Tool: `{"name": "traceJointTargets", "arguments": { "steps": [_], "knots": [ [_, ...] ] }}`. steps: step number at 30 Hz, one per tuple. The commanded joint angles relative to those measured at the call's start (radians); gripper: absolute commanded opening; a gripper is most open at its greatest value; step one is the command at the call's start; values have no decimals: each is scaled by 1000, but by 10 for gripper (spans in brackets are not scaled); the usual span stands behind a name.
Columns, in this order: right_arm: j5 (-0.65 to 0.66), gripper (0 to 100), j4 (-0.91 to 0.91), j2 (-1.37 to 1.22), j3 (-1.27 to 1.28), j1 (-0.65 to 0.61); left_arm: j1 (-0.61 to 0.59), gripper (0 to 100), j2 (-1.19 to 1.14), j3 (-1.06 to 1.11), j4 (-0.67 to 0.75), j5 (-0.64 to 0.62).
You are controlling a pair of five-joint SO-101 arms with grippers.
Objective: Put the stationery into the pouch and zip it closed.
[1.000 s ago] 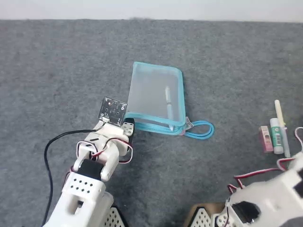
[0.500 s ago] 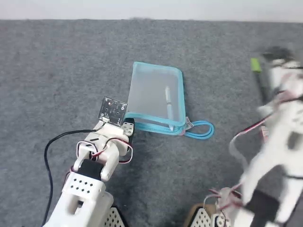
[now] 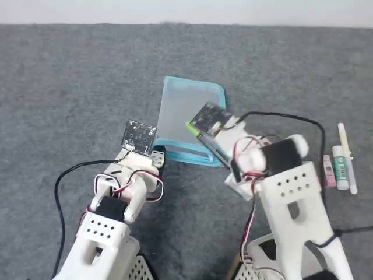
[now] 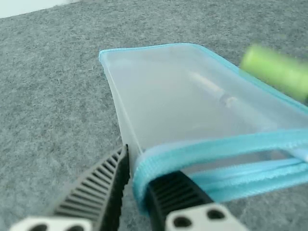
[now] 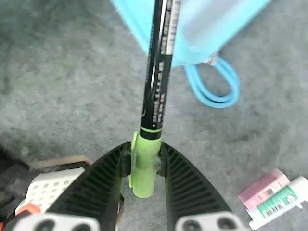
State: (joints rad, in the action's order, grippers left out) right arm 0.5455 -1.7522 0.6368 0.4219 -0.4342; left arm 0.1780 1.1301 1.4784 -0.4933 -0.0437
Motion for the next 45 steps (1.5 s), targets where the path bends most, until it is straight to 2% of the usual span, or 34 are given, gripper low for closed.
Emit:
{"name": "traceJointTargets", "arguments": {
  "steps": [1, 4, 9, 17, 39, 45],
  "knots": [
    [-3, 6, -41, 47, 55, -38, 3, 12, -9, -21, 25, -5],
    [46, 6, -38, 114, 126, -36, 3, 12, -9, -21, 25, -5],
    [55, 6, -42, 305, 239, -36, 9, 12, -9, -21, 25, -5],
    [17, 6, -35, 180, 245, -2, 9, 12, -9, -21, 25, -8],
    [-353, 6, -44, -550, -474, -7, 15, 12, -9, -21, 31, -5],
    [-434, 9, -44, -630, -647, -10, 106, 12, -17, 4, 52, -2]
  ]
}}
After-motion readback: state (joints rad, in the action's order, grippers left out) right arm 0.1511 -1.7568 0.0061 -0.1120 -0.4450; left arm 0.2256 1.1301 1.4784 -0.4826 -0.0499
